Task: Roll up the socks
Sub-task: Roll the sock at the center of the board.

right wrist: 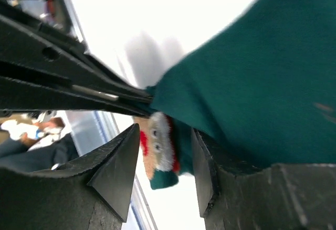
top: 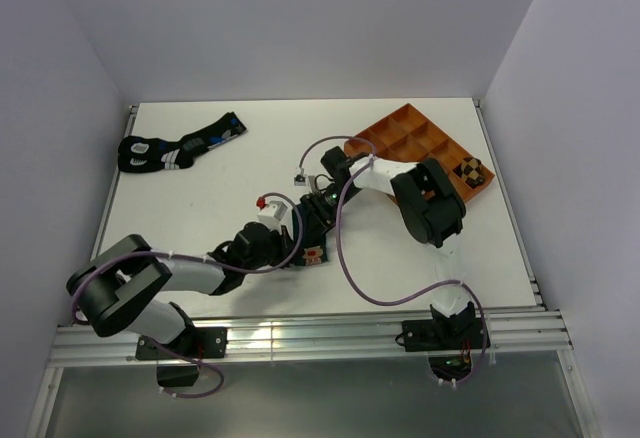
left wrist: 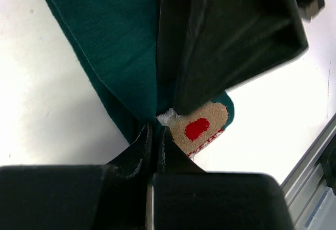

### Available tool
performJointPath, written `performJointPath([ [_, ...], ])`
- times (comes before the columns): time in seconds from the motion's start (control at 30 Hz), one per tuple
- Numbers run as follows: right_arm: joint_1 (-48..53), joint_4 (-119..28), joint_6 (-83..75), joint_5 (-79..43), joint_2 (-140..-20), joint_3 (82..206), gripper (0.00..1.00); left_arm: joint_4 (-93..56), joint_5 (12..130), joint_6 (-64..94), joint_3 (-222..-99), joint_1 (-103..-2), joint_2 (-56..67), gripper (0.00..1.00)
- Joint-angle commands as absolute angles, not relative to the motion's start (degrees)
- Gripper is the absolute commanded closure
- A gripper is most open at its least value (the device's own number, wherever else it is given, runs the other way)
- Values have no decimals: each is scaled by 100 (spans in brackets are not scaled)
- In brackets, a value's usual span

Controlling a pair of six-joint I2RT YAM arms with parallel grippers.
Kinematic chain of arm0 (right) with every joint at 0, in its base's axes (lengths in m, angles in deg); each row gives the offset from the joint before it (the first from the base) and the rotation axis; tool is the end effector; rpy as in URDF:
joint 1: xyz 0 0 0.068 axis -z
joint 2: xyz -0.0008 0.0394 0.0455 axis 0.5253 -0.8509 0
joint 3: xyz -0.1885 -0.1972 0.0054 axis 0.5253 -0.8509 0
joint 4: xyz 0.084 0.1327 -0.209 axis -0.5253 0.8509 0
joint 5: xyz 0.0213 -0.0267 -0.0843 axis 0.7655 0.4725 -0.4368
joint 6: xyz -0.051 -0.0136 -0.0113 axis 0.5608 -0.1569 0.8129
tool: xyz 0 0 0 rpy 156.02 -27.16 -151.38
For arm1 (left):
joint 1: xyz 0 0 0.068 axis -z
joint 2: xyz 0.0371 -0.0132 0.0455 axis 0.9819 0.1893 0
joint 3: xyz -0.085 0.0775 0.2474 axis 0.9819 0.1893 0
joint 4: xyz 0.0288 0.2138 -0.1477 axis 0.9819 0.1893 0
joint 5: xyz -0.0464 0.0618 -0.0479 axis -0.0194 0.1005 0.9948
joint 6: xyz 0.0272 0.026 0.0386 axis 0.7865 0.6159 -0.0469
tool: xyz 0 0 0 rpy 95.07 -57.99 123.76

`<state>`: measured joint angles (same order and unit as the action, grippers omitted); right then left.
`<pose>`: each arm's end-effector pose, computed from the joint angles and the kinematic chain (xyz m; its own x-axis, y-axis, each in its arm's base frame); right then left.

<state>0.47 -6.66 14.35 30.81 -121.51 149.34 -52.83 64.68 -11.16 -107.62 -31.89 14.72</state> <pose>0.3259 0.2322 0.1239 -0.7516 -0.5834 -0.3078 -0.5532 0.3032 0.7759 0.1676 -0.1827 0.1274 -0.7176 -0.1276 -0.6847 0.3969 0.7330 -0.5525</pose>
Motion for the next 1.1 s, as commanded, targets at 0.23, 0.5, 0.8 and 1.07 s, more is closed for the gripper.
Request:
performJointPath([
  [0.23,242,-1268,944,1904,-11545,15082,49,-3722,5824,-2025,-10558,-2847,664,100],
  [0.5,251,-1286,829,1325,-11272,15248,41,-3476,5737,-2069,-10645,-2750,452,100],
  [0.8,137,-1215,943,709,-11747,15407,37,-3564,5710,-2139,-10680,-2644,531,100],
  [1.07,-127,-1286,1023,577,-11976,15495,36,-3599,5745,-2139,-10768,-2609,707,100],
])
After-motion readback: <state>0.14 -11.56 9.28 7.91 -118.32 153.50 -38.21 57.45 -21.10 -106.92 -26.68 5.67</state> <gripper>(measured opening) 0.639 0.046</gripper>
